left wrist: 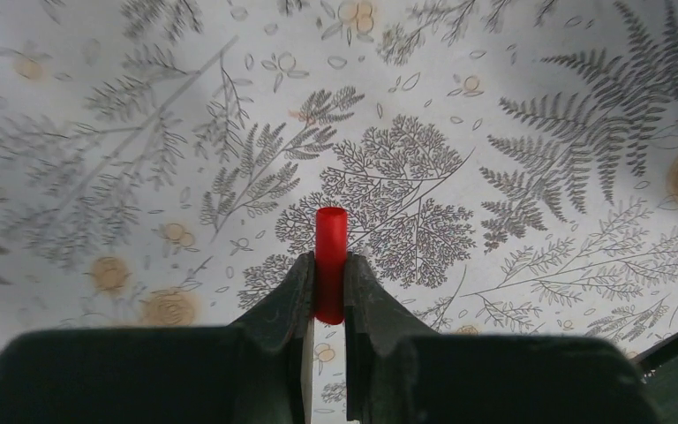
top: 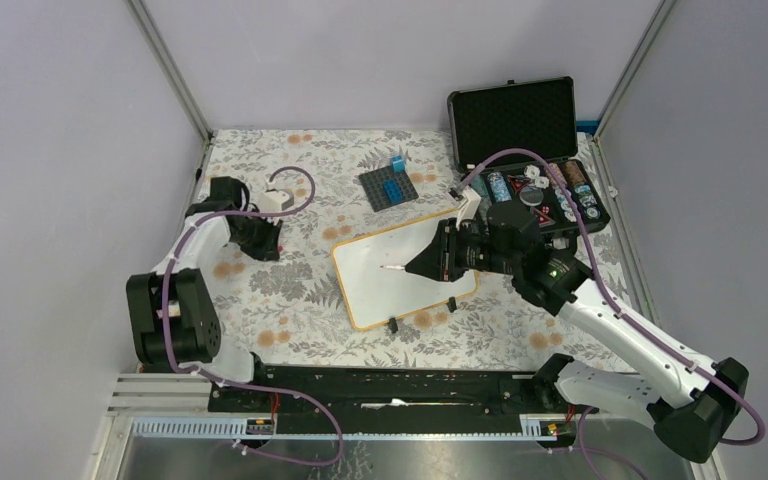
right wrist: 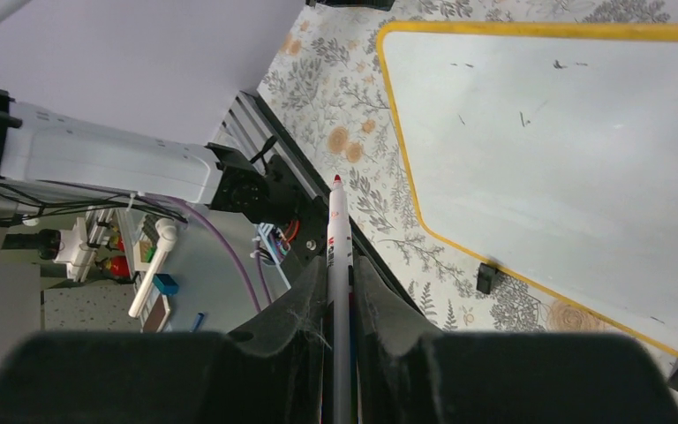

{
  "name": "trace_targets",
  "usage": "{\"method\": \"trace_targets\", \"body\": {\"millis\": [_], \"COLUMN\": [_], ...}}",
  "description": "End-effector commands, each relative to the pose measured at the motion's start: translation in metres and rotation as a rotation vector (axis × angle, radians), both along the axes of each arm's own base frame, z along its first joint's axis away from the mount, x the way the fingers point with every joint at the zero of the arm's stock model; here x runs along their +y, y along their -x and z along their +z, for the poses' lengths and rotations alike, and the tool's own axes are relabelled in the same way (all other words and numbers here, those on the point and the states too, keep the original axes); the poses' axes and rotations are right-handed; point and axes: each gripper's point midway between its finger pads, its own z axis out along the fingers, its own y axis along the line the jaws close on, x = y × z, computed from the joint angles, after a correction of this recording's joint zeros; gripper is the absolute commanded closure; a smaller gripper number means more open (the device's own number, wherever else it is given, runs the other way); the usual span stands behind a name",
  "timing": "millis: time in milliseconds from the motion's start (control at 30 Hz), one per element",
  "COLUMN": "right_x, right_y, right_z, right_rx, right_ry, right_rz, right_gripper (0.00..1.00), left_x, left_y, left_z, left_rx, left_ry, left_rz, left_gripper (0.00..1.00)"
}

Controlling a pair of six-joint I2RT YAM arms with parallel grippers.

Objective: Write a sentence on the whiteboard
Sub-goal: Place the pen cap at the center of the board.

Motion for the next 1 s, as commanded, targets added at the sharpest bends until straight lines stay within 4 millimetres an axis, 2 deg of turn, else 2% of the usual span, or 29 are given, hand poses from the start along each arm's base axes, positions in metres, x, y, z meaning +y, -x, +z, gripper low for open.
{"method": "trace_targets", "body": {"millis": [0,233,367,600,833,967], "right_x": [-0.006,-0.010,-0.014,-0.017,-0.019,-0.020], "right_y": [-0.004,0.000,0.002,0.004,0.001,0.002], "right_z": [0.002,-0.006,-0.013,-0.023,-0.030,-0.031], "right_rx": [-0.055,-0.050,-0.050,-0.069,-0.107,-0.130], "right_ry": [0.002,0.005,0.014,0.024,0.053,0.063], "right_rz": [-0.023,-0.028,-0.036,-0.026,-0.021,-0.005], "right_gripper": [1.00,1.00,1.00,1.00,1.00,1.00], "left_x": [0.008,0.014,0.016,0.018,0.014,0.007], "left_y": [-0.013,-0.015,-0.013,-0.007,-0.004,-0.005], "left_z": [-0.025,-0.056,-0.065,-0.077,-0.075,-0.055], "left_rx": [0.003,0.058,0.074,0.104,0.128,0.116], "left_ry": [-0.022,-0.043,-0.057,-0.073,-0.051,-0.009], "left_rz": [0.064,0.085,0.083,0.071,0.057,0.045], "left_gripper": [0.99,0.90,0.82,0.75,0.60,0.48]}}
